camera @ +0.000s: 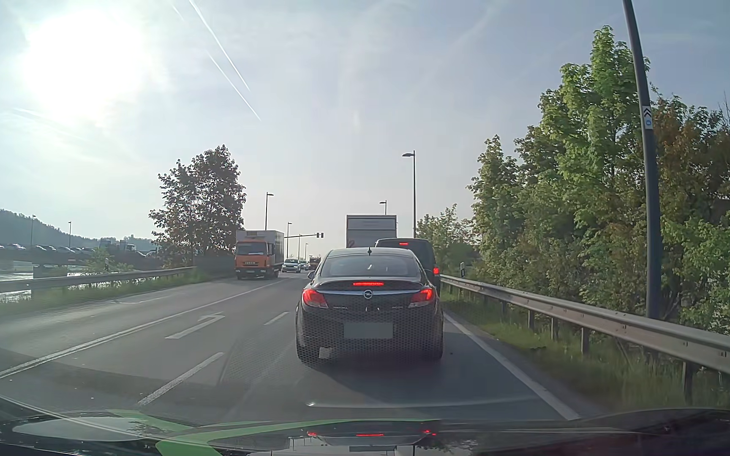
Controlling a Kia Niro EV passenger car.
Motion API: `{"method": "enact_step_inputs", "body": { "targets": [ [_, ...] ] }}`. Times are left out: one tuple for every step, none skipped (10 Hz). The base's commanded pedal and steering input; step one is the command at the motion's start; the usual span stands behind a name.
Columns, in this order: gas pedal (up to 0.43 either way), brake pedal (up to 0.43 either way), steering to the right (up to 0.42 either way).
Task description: Follow the waypoints while adhering to traffic rules and regulations
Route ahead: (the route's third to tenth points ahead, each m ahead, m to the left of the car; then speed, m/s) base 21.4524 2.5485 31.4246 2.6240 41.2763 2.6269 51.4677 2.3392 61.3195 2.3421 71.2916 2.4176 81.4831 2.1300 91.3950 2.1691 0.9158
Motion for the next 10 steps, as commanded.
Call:
{"method": "enact_step_inputs", "body": {
  "targets": [
    [0.000, 0.201, -0.002],
    [0.000, 0.207, -0.002],
    [0.000, 0.207, -0.002],
    [0.000, 0.207, -0.001],
    [0.000, 0.207, -0.001],
    [0.000, 0.213, -0.002],
    [0.000, 0.220, -0.002],
    [0.000, 0.226, -0.002],
    [0.000, 0.226, -0.002],
    [0.000, 0.232, -0.002]
  ]
}}
